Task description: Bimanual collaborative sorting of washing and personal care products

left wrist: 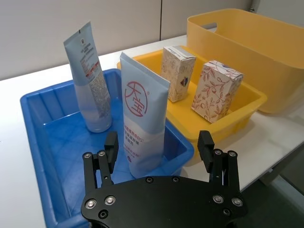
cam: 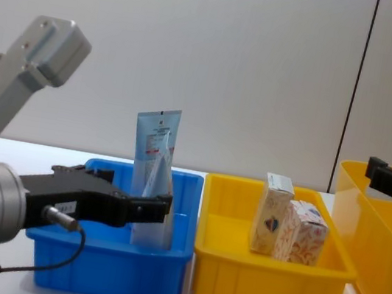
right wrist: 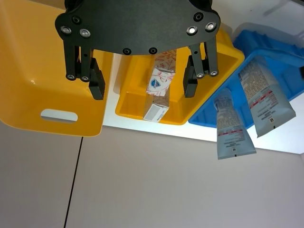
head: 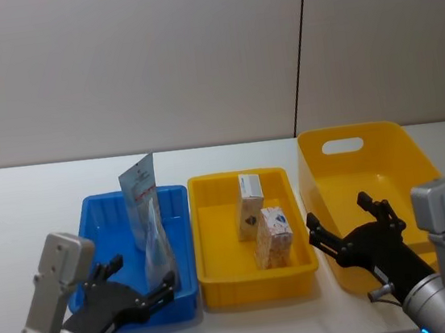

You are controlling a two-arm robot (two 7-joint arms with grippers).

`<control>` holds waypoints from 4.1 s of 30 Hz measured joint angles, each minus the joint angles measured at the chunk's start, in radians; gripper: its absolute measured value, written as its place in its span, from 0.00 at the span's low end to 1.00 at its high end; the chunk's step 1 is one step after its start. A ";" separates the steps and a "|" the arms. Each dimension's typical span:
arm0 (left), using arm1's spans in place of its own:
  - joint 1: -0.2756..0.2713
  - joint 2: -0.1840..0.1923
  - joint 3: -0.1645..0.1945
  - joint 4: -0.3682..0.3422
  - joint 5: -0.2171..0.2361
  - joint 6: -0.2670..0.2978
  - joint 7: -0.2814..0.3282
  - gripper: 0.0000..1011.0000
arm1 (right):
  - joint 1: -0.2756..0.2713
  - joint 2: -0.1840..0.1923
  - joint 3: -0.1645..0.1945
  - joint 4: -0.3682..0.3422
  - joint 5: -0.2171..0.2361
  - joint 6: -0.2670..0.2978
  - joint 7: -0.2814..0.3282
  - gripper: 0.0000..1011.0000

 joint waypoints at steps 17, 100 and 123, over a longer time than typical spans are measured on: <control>-0.133 -0.088 0.015 0.218 -0.018 -0.020 -0.081 0.99 | 0.000 0.000 0.000 0.000 0.000 0.000 0.000 0.99; -0.289 -0.212 -0.041 0.511 -0.002 -0.202 -0.142 0.34 | 0.000 0.000 0.000 0.000 0.000 0.000 0.000 0.99; -0.317 -0.197 -0.075 0.454 -0.143 -0.253 -0.366 0.33 | 0.000 0.000 0.000 0.000 0.000 0.000 0.000 0.99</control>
